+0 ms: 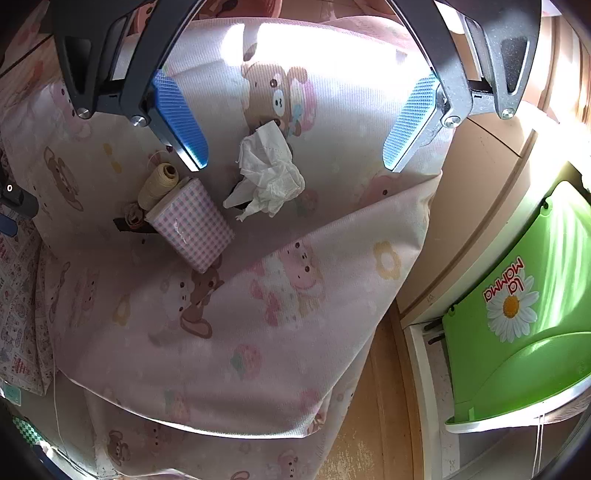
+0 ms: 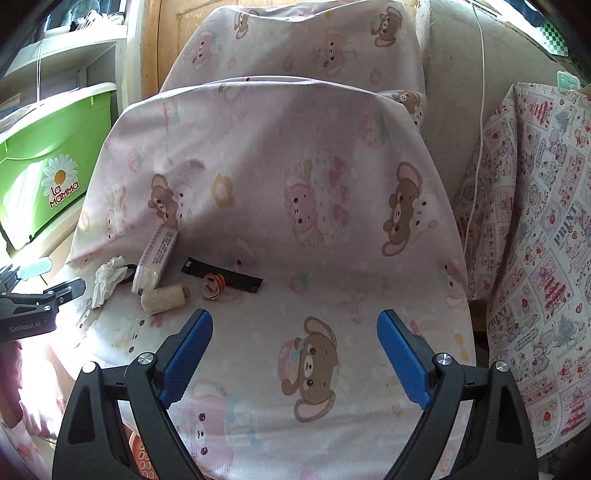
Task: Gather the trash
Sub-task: 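Lower the left tool onto the crumpled white tissue and close it, then grasp the small red-thread spool with the right tool while the left tool holds the tissue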
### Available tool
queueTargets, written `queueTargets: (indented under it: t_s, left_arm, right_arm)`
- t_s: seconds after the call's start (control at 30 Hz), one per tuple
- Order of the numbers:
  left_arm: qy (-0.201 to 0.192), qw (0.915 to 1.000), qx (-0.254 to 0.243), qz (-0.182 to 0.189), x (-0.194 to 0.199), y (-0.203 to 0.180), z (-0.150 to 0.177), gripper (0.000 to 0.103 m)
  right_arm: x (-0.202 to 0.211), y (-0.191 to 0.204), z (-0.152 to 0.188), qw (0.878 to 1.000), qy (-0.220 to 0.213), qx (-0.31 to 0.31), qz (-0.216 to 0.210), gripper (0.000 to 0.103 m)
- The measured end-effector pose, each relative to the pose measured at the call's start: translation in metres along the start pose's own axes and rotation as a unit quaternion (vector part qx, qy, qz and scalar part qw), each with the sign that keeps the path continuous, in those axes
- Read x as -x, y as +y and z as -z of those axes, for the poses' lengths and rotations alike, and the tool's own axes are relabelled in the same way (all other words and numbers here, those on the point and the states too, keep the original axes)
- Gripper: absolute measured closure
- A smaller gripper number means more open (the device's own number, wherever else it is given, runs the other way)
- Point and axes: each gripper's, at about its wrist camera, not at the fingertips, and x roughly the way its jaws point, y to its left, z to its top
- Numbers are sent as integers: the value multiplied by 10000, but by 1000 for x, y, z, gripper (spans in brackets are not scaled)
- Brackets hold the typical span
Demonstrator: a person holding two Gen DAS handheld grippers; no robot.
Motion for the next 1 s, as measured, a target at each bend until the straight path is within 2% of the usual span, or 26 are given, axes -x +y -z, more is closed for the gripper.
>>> queueTargets:
  t_s: [0.13, 0.17, 0.2, 0.27, 0.43, 0.5, 0.57, 0.6, 0.67, 0.87, 1.0]
  left_arm:
    - [65, 10000, -55, -28, -11, -5, 1, 5]
    - [129, 9999, -76, 1, -15, -7, 1, 11]
    - [196, 9997, -70, 87, -20, -8, 1, 23]
    - [327, 9992, -18, 233, -28, -8, 0, 35]
    - [422, 9990, -45, 115, -40, -13, 1, 49]
    - [415, 9990, -55, 126, -40, -16, 0, 65]
    - [417, 9991, -64, 68, -39, -16, -1, 76]
    - [398, 9992, -93, 36, -37, -16, -2, 89]
    - [300, 9995, -118, -11, -31, -19, -2, 99]
    - [-429, 9990, 93, 49, 10, -8, -13, 99]
    - [-724, 9970, -15, -274, 28, -11, -14, 99]
  right_arm:
    - [-1, -3, 0, 10000, 17, -61, -1, 11]
    - [-1, -3, 0, 10000, 26, -61, 0, 11]
    - [-2, -3, 1, 10000, 33, -53, 10, 11]
    - [-2, -2, 0, 10000, 30, -27, 39, 11]
    - [0, 0, 1, 10000, -12, 23, 81, 11]
    - [2, -1, 0, 10000, -35, 3, 72, 11]
    - [3, 0, 0, 10000, -46, -7, 73, 11]
    - [2, 0, 0, 10000, -45, -1, 83, 11]
    - [1, 1, 0, 9999, -50, 15, 148, 11]
    - [2, 4, -1, 9999, -126, -6, 77, 11]
    - [-5, 11, -4, 9999, -96, 29, -98, 11]
